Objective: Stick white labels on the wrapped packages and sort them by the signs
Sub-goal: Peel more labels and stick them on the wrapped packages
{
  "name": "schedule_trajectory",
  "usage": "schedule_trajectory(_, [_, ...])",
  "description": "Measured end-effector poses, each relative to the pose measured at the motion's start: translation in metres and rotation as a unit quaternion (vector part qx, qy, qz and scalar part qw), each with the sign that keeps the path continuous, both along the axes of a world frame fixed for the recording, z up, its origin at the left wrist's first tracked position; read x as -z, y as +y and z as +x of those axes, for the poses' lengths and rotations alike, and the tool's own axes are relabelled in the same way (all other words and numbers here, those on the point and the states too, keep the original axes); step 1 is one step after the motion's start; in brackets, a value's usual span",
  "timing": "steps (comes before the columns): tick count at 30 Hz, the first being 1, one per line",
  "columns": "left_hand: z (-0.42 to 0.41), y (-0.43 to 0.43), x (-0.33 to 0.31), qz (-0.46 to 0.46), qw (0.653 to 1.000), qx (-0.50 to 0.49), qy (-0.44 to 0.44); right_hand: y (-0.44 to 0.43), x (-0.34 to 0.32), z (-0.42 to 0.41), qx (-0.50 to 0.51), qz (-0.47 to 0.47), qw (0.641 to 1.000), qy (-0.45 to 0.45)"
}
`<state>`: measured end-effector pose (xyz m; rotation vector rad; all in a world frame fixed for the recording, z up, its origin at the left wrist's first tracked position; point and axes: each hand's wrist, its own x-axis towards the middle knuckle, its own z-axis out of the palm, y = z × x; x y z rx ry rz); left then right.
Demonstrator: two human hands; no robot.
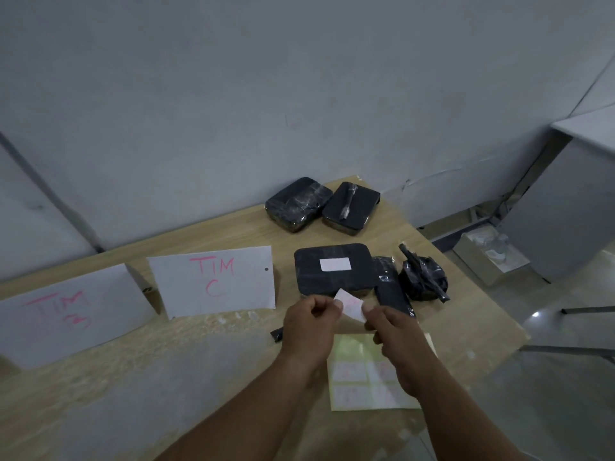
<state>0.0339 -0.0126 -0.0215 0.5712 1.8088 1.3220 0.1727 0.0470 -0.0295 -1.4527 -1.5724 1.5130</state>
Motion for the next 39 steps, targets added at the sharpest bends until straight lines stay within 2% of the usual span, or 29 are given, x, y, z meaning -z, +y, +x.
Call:
schedule_trajectory(4, [-0.007,0.013,-0.005,0.016,0.999,-0.042,-0.019,0.022,-0.005,-0.015,-0.015,0.040,0.999,0.019])
schedule_trajectory(10, [-0.015,0.043,-0.009,0.008,0.991,-0.072,0.116,0.065,-0.012,-0.024,-0.051,0.081,0.995,-0.002])
schedule_trajectory(13, [-0.014,0.059,-0.008,-0.001,0.987,-0.073,0.145,0.081,-0.011,-0.025,-0.057,0.091,0.994,-0.016])
schedule_trajectory(19, [-0.015,0.083,0.000,0.005,0.986,-0.103,0.132,0.110,-0.006,-0.029,-0.028,0.107,0.993,-0.033])
schedule_trajectory(21, [-0.018,0.090,0.001,0.003,0.987,-0.112,0.112,0.126,-0.006,-0.036,-0.005,0.120,0.991,-0.053])
schedule_trajectory(24, [-0.025,0.100,0.003,-0.008,0.987,-0.128,0.098,0.158,-0.004,-0.050,-0.026,0.144,0.984,-0.106])
schedule_trajectory(29, [-0.030,0.111,0.006,-0.003,0.987,-0.152,0.049,0.215,0.007,-0.078,-0.116,0.181,0.955,-0.206])
schedule_trajectory(34, [-0.035,0.120,0.011,0.003,0.986,-0.162,0.034,0.251,0.018,-0.106,-0.194,0.256,0.881,-0.348])
schedule_trajectory(39, [-0.038,0.133,0.013,-0.001,0.983,-0.179,0.033,0.264,0.023,-0.124,-0.218,0.276,0.848,-0.396])
